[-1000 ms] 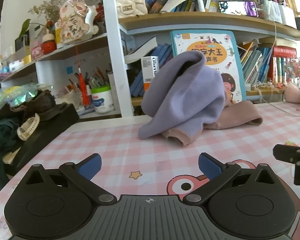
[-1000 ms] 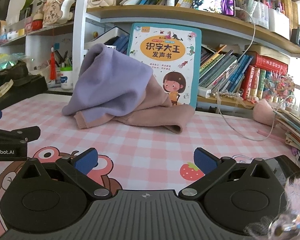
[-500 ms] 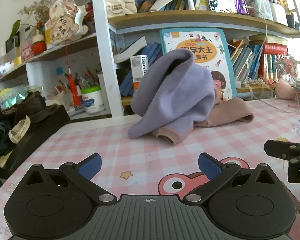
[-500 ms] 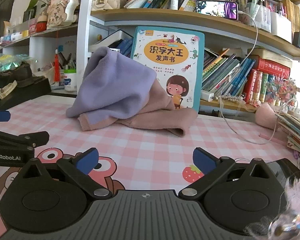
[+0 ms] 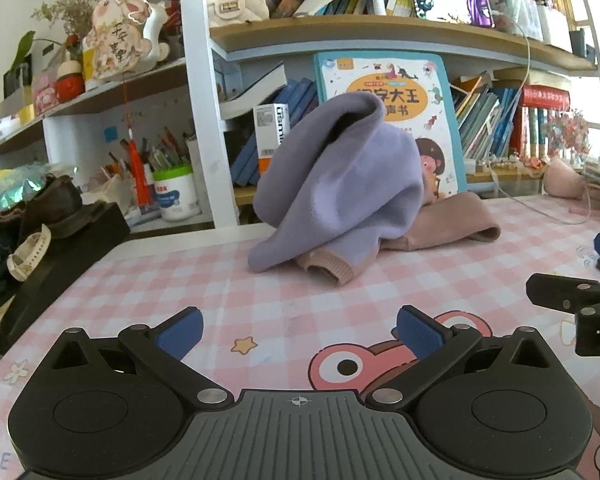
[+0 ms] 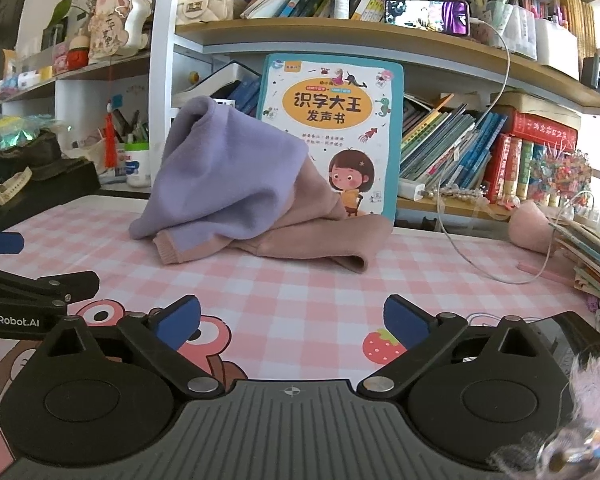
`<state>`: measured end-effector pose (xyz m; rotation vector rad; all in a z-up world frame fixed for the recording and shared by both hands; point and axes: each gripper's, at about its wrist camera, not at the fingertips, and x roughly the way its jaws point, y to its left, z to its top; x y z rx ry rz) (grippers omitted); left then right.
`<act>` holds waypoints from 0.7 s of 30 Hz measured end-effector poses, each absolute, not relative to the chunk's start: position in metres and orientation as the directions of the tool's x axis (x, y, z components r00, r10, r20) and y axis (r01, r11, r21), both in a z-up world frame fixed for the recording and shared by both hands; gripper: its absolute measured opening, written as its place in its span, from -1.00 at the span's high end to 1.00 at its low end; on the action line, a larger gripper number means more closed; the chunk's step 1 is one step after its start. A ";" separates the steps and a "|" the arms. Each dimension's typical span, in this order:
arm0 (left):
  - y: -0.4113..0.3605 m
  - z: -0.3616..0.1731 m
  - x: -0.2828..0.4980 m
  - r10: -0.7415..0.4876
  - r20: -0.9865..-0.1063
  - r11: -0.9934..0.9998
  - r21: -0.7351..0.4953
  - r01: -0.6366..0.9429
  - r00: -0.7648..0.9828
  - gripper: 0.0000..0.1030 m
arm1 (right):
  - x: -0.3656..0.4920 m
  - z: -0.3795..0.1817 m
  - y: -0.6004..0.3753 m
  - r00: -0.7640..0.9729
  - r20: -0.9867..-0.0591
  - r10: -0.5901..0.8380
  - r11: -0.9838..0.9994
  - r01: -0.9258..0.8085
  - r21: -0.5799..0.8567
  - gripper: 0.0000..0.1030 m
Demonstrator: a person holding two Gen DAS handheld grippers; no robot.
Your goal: Fold clothes
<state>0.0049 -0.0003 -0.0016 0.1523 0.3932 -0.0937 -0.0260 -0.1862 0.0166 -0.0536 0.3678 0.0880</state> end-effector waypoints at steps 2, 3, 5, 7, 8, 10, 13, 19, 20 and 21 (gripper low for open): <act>-0.001 -0.001 0.004 -0.066 -0.383 0.982 0.136 0.127 0.922 -1.00 | -0.026 0.017 -0.186 0.928 -0.364 0.076 0.995 -0.096 -0.038 -0.87; -0.002 -0.001 0.003 -0.069 -0.380 0.981 0.140 0.131 0.922 -1.00 | -0.026 0.017 -0.186 0.929 -0.363 0.075 0.995 -0.095 -0.038 -0.87; -0.005 -0.001 0.001 -0.071 -0.371 0.980 0.149 0.135 0.926 -1.00 | -0.026 0.017 -0.187 0.930 -0.359 0.075 0.995 -0.094 -0.036 -0.87; -0.005 -0.001 0.001 -0.072 -0.367 0.979 0.153 0.137 0.927 -1.00 | -0.028 0.018 -0.187 0.933 -0.353 0.073 0.995 -0.092 -0.035 -0.87; -0.006 -0.001 0.000 -0.073 -0.365 0.979 0.154 0.137 0.928 -1.00 | -0.028 0.018 -0.187 0.933 -0.352 0.073 0.995 -0.091 -0.035 -0.87; -0.006 -0.001 0.000 -0.073 -0.363 0.978 0.156 0.138 0.929 -1.00 | -0.028 0.018 -0.187 0.933 -0.351 0.072 0.995 -0.090 -0.035 -0.87; -0.006 -0.001 0.000 -0.073 -0.359 0.978 0.159 0.138 0.930 -1.00 | -0.028 0.018 -0.187 0.934 -0.350 0.071 0.995 -0.089 -0.034 -0.87; -0.006 -0.001 -0.001 -0.074 -0.354 0.977 0.162 0.139 0.932 -1.00 | -0.028 0.018 -0.187 0.933 -0.353 0.069 0.996 -0.087 -0.036 -0.87; -0.006 0.000 -0.002 -0.076 -0.352 0.976 0.163 0.141 0.933 -1.00 | -0.028 0.018 -0.187 0.933 -0.353 0.069 0.996 -0.087 -0.036 -0.87; -0.006 0.000 -0.003 -0.078 -0.350 0.976 0.164 0.143 0.934 -1.00 | -0.028 0.018 -0.187 0.933 -0.354 0.070 0.995 -0.088 -0.035 -0.87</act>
